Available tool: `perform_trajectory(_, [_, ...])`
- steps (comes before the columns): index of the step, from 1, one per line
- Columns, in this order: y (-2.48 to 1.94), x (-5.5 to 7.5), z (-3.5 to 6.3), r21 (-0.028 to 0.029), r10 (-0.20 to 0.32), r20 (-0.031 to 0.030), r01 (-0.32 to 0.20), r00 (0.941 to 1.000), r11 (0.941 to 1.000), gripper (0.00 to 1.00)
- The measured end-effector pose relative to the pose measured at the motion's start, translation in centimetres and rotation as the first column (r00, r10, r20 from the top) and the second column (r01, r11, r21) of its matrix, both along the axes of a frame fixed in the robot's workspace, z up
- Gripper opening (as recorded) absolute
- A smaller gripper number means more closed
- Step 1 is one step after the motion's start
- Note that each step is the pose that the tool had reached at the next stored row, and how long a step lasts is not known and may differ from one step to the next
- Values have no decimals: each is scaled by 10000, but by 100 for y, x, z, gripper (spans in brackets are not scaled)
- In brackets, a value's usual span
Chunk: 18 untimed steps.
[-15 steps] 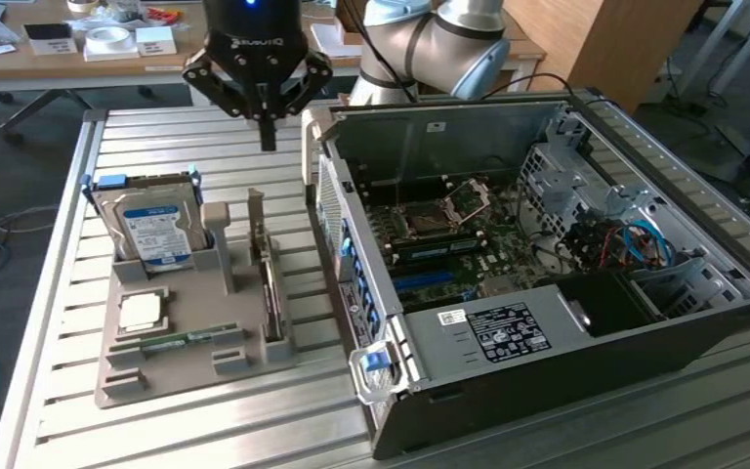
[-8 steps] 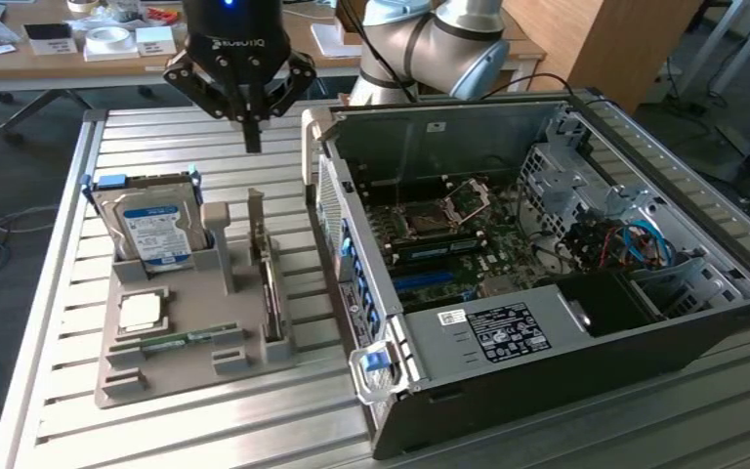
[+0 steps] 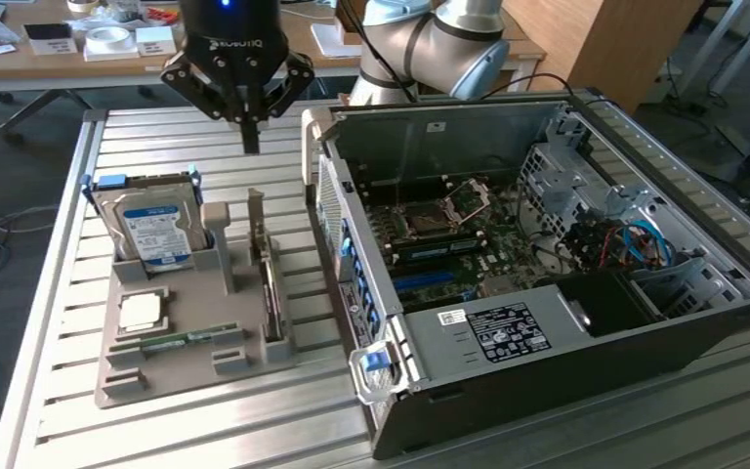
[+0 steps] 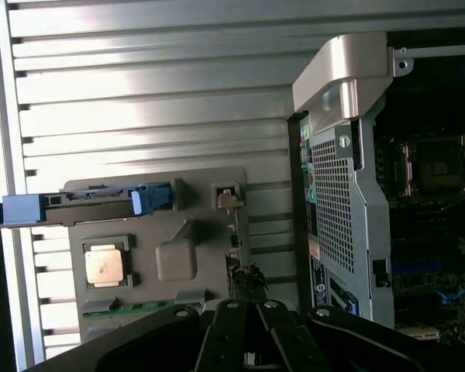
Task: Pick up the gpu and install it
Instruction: 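Reach for the gpu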
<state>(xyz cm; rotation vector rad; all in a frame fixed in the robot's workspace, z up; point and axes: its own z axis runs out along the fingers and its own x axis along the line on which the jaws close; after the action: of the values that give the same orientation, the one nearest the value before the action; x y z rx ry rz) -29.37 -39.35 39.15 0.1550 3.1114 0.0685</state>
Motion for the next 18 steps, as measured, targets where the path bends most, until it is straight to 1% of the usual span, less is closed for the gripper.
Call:
perform_trajectory(2, [-31, -6, 0, -1, -1, -1, 1, 10000, 10000, 11])
perform_trajectory(7, [-137, -16, 0, -1, 0, 0, 0, 10000, 10000, 11])
perform_trajectory(13, [-246, -29, 0, -1, -1, 0, 1, 10000, 10000, 11])
perform_trajectory(15, [-271, -31, -1, -1, -1, -1, 1, 10000, 10000, 11])
perform_trajectory(18, [-284, -31, -1, -1, -1, 0, 1, 10000, 10000, 11])
